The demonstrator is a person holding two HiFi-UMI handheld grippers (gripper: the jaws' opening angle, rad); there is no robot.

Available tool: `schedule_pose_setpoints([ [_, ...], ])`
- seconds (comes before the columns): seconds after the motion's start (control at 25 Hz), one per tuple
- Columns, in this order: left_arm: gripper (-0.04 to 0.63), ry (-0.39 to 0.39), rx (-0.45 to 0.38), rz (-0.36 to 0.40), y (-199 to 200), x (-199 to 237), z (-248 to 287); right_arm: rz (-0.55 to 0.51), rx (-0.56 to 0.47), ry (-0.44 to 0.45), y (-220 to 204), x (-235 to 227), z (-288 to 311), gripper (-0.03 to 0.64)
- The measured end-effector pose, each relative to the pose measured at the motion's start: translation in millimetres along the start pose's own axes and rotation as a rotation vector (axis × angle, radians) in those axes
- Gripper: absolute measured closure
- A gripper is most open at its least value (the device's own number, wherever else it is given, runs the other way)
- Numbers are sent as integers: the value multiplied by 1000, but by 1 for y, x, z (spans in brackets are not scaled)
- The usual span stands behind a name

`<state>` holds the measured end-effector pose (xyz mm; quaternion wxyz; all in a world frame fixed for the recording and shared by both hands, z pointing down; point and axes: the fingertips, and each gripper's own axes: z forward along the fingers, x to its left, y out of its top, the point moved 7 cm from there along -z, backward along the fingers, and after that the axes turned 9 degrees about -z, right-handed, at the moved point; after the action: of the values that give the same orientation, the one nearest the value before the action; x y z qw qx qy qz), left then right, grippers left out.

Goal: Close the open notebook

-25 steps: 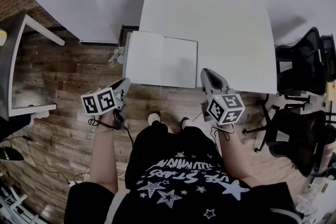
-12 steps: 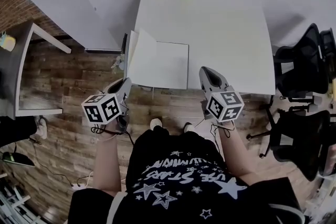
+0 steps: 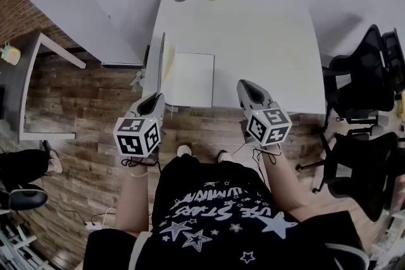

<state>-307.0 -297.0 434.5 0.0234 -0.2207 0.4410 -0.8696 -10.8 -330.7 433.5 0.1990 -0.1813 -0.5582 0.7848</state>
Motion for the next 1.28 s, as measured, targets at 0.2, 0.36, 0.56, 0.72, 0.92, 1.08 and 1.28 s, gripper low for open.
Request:
schedule_pose_setpoints([
  [0.2,557,22,7,65,-8,-33,11,4,1,7,-6,-18,-16,614],
  [0.36,557,55,14,138,-18,-56,24,7,3,8,-12,-32,-28,614],
  [0.56,556,98,38,226,-35,-85,46,15,11,8,-22,-54,-47,614],
  [0.72,555,146,84,303,-52,-102,64,20,25,4,-32,-71,-64,614],
  [0.92,555,209,150,383,-77,-117,89,28,39,3,-46,-91,-83,614],
  [1.08,552,262,198,434,-91,-122,104,38,56,22,-59,-102,-95,614],
  [1.28,545,327,236,456,-101,-128,116,55,87,60,-77,-112,-106,614],
])
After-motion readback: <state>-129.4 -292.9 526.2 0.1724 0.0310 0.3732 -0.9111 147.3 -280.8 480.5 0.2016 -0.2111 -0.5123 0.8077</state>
